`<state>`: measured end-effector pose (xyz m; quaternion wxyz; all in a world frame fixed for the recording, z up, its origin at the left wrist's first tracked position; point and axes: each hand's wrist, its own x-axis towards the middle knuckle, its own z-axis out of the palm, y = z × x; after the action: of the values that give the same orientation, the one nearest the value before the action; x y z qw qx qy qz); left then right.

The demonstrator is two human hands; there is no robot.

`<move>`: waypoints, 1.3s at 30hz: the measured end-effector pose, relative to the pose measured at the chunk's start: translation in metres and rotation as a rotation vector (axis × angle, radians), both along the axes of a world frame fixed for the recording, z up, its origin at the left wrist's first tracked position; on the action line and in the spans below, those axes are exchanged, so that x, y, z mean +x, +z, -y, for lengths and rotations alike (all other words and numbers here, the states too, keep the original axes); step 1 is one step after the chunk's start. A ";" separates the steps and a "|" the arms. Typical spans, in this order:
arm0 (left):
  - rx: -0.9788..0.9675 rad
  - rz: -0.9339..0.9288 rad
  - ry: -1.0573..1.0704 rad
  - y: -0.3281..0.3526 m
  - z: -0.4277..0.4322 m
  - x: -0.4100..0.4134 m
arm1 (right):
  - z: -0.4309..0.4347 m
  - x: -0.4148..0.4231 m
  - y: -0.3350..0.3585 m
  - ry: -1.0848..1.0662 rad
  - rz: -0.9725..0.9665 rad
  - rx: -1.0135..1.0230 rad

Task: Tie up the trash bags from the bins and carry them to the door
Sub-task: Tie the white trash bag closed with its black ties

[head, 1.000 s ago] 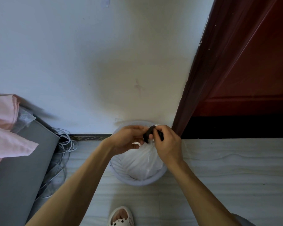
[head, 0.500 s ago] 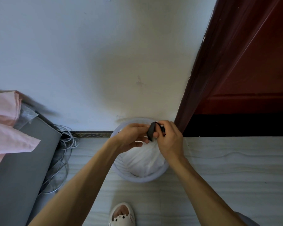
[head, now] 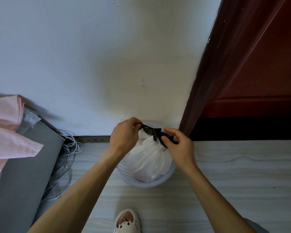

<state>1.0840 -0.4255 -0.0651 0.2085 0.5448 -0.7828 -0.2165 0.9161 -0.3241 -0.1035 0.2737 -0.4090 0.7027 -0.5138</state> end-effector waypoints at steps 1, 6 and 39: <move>-0.050 0.012 0.027 0.000 0.002 0.004 | -0.003 -0.003 0.001 -0.006 -0.006 0.012; -0.221 0.124 0.112 0.002 0.012 0.040 | -0.015 -0.027 0.008 0.111 -0.185 0.199; 1.090 -1.411 0.729 -0.041 -0.022 0.015 | -0.017 -0.004 -0.010 -0.366 1.170 0.251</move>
<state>1.0993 -0.4032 -0.1057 0.4038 0.5210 -0.0517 -0.7502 0.9125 -0.3069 -0.1134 0.5668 0.1023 0.5502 -0.6046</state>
